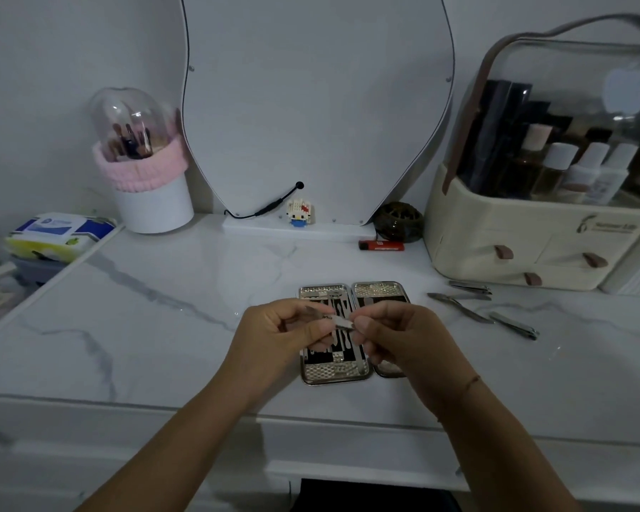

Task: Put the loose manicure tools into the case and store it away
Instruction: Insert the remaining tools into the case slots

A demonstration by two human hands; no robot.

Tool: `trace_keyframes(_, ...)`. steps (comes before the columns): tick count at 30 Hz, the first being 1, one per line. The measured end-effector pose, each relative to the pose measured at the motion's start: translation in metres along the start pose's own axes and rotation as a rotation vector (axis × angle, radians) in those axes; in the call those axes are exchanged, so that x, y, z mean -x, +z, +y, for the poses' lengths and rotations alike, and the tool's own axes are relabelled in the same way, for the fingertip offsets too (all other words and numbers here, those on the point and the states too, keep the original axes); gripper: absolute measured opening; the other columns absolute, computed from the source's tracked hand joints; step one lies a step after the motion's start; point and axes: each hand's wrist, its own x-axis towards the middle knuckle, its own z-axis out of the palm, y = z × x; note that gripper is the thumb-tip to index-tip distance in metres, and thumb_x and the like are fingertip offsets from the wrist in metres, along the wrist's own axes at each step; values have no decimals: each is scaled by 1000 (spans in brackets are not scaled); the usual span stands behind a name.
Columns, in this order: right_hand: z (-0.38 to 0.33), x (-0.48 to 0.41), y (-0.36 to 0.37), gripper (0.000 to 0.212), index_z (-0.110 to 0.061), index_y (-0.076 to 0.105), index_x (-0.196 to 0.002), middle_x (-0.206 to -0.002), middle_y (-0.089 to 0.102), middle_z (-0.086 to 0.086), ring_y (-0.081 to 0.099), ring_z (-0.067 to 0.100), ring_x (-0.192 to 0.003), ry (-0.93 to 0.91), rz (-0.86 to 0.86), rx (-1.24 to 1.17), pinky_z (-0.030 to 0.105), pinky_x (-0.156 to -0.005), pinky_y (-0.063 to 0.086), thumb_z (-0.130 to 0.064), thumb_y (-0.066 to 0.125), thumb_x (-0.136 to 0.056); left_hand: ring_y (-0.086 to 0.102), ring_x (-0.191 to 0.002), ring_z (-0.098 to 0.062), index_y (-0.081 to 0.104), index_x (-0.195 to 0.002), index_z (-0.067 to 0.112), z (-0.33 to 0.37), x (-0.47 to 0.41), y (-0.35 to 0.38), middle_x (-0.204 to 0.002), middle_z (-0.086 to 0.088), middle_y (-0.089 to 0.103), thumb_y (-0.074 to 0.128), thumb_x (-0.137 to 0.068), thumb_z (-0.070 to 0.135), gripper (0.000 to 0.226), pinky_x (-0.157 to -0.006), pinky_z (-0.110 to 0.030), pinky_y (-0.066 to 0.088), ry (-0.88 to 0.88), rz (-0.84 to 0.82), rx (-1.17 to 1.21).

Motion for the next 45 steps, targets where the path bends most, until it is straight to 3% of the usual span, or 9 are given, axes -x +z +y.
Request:
trace_keyframes(5, 4, 1, 7, 11, -3, 69, -81, -59, 66, 5, 54, 6, -44, -12, -51, 101, 15, -45, 47, 0, 59, -83, 65, -62, -17, 75, -76, 6, -2, 7, -13, -66, -6, 71, 69, -71, 2, 9, -62, -22, 54, -17, -15, -91)
trace_keyframes(11, 15, -1, -10, 12, -19, 71, -72, -64, 69, -2, 63, 8, -61, -150, 179, 486, 17, -59, 53, -21, 64, -82, 66, -72, 0, 72, -61, 39, -4, 16, -36, -79, 16, 75, 77, -71, 9, 32, -66, -7, 45, 132, 73, -531)
trace_keyframes(20, 27, 0, -19, 9, -15, 72, -78, -76, 71, -6, 63, 2, -71, -153, 144, 525, 5, -58, 46, -16, 65, -82, 61, -62, 3, 76, -75, 29, -8, 18, -31, -66, 19, 70, 79, -71, 14, 16, -60, -5, 42, 33, 13, -611)
trace_keyframes(27, 27, 1, -20, 8, -13, 71, -82, -73, 68, -7, 62, 0, -74, -151, 66, 558, 4, -58, 46, -13, 63, -83, 59, -79, -1, 75, -84, 31, -14, 9, -24, -81, 16, 68, 73, -78, 29, 7, -74, -15, 44, 180, -102, -926)
trace_keyframes(32, 18, -3, -8, 5, -21, 70, -78, -65, 67, -6, 60, 4, -60, -185, 25, 554, 11, -58, 50, -23, 66, -80, 45, -83, -1, 72, -94, 22, -12, 6, -15, -89, 12, 66, 64, -86, 30, 14, -69, -5, 30, 265, -149, -1123)
trace_keyframes(36, 13, -5, 20, 10, -15, 70, -75, -57, 58, -9, 50, 0, -53, -262, -49, 500, 11, -52, 42, -24, 72, -75, 44, -78, -9, 62, -80, 21, -8, 6, -11, -69, 14, 49, 59, -88, 33, 15, -63, -17, 33, 243, -180, -1181)
trace_keyframes(39, 18, -11, 34, 15, -13, 68, -70, -57, 56, -7, 45, 2, -53, -256, -31, 430, 16, -53, 40, -26, 75, -71, 45, -72, -8, 47, -67, 30, -6, 5, -13, -66, 11, 49, 57, -88, 30, 24, -60, -21, 33, 199, -225, -1146)
trace_keyframes(43, 21, -17, 37, 13, -12, 67, -72, -59, 55, -2, 44, 2, -55, -256, -5, 397, 17, -54, 41, -22, 77, -69, 49, -76, -6, 61, -79, 21, -10, 3, -17, -73, 8, 57, 62, -85, 28, 9, -63, -21, 36, 166, -222, -1069)
trace_keyframes(45, 22, -18, 38, 12, -13, 68, -76, -60, 54, -2, 43, 3, -55, -265, 1, 397, 17, -54, 39, -20, 76, -70, 49, -75, -5, 59, -75, 28, -13, 2, -20, -70, 9, 55, 65, -84, 29, 11, -62, -24, 35, 169, -219, -1058)
